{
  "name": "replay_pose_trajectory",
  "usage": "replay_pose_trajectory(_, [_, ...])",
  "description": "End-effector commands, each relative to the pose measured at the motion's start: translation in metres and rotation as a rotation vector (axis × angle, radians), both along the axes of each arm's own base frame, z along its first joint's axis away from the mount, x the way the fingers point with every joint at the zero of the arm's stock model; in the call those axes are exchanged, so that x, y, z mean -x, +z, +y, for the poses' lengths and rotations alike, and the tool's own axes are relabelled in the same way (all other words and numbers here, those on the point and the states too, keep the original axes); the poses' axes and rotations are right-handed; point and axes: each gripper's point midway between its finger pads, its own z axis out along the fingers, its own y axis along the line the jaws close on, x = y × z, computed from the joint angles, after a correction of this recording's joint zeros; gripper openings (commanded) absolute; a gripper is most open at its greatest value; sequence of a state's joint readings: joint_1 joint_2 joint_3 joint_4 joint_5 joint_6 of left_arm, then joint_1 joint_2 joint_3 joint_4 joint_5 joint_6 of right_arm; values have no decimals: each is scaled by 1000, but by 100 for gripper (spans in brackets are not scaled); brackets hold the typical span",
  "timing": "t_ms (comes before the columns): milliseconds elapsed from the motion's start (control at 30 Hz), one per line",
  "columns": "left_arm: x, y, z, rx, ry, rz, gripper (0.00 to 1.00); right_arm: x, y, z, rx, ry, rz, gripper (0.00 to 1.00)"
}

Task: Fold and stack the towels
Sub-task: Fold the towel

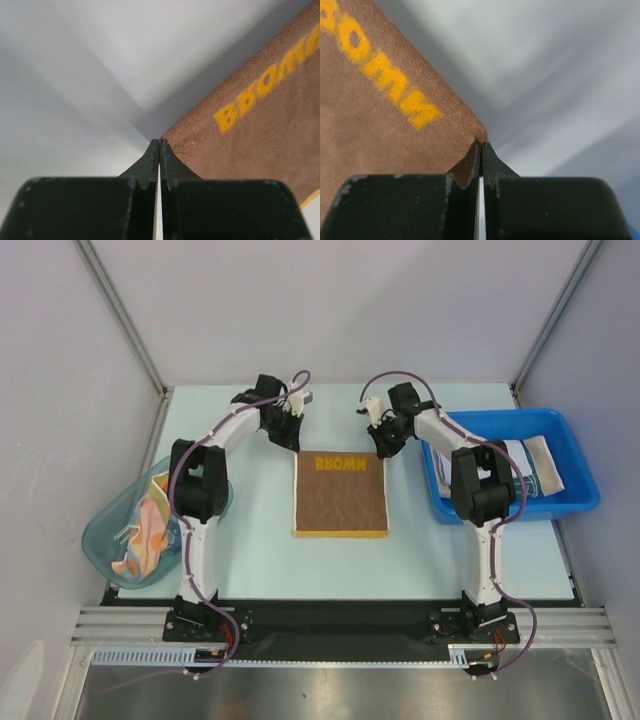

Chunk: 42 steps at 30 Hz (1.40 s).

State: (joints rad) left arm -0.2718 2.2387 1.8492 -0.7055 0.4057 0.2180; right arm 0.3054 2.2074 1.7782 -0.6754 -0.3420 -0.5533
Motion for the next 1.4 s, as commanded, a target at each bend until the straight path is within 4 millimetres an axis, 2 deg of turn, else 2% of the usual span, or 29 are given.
replay_pose_trajectory(0, [-4, 64, 4, 50, 11, -124, 0, -21, 58, -7, -16, -32, -207, 0])
replay_pose_trajectory(33, [0, 65, 4, 51, 9, -121, 0, -20, 63, -7, -28, -40, -222, 0])
replay_pose_trajectory(67, [2, 69, 4, 56, 4, -123, 0, -15, 59, -8, -28, -41, -215, 0])
replay_pose_trajectory(100, [7, 72, 5, 57, 7, -126, 0, -14, 73, -8, -42, -43, -255, 0])
replay_pose_trajectory(167, [12, 75, 6, 64, 4, -131, 0, -8, 79, -10, -38, -55, -270, 0])
replay_pose_trajectory(267, [33, 75, 6, 79, -2, -103, 0, 14, 82, -9, -17, -63, -256, 0])
replay_pose_trajectory(333, [44, 89, 4, 102, -5, -125, 0, 31, 82, -15, 15, -80, -262, 0])
replay_pose_trajectory(367, [56, 79, 6, 100, -2, -97, 0, 40, 82, -11, 18, -82, -263, 0])
replay_pose_trajectory(400, [62, 79, 7, 104, 5, -97, 0, 46, 84, -11, 23, -87, -269, 0])
replay_pose_trajectory(433, [65, 96, 4, 132, 11, -145, 0, 59, 83, -13, 26, -92, -271, 0])
replay_pose_trajectory(467, [79, 82, 6, 131, 13, -110, 0, 63, 84, -15, 35, -118, -284, 0])
replay_pose_trajectory(500, [84, 94, 4, 156, 14, -148, 0, 75, 81, -16, 52, -123, -292, 0])
replay_pose_trajectory(533, [89, 84, 4, 151, 21, -123, 0, 83, 73, -13, 56, -115, -269, 0])
replay_pose_trajectory(567, [96, 90, 3, 160, 19, -133, 0, 89, 78, -15, 61, -129, -288, 0])
replay_pose_trajectory(600, [108, 78, 5, 155, 20, -100, 0, 91, 76, -20, 82, -167, -301, 0])
replay_pose_trajectory(633, [115, 74, 3, 140, 17, -95, 0, 105, 65, -17, 96, -151, -277, 0])
replay_pose_trajectory(667, [121, 78, 3, 142, 16, -106, 0, 110, 66, -21, 113, -168, -287, 0])
replay_pose_trajectory(700, [133, 66, 4, 132, 14, -72, 0, 112, 65, -24, 129, -199, -297, 0])
replay_pose_trajectory(867, [167, 45, 3, 114, 13, 1, 0, 143, 39, -26, 174, -226, -220, 0])
replay_pose_trajectory(1067, [188, 35, 14, 73, 49, 43, 0, 167, 36, -20, 155, -241, -184, 0])
replay_pose_trajectory(1167, [191, 33, 15, 76, 72, 51, 0, 176, 32, -21, 141, -261, -169, 0])
replay_pose_trajectory(1300, [200, 22, 18, 59, 80, 94, 1, 187, 24, -24, 170, -264, -148, 0])
replay_pose_trajectory(1367, [205, 16, 16, 53, 72, 117, 5, 189, 21, -22, 184, -260, -138, 3])
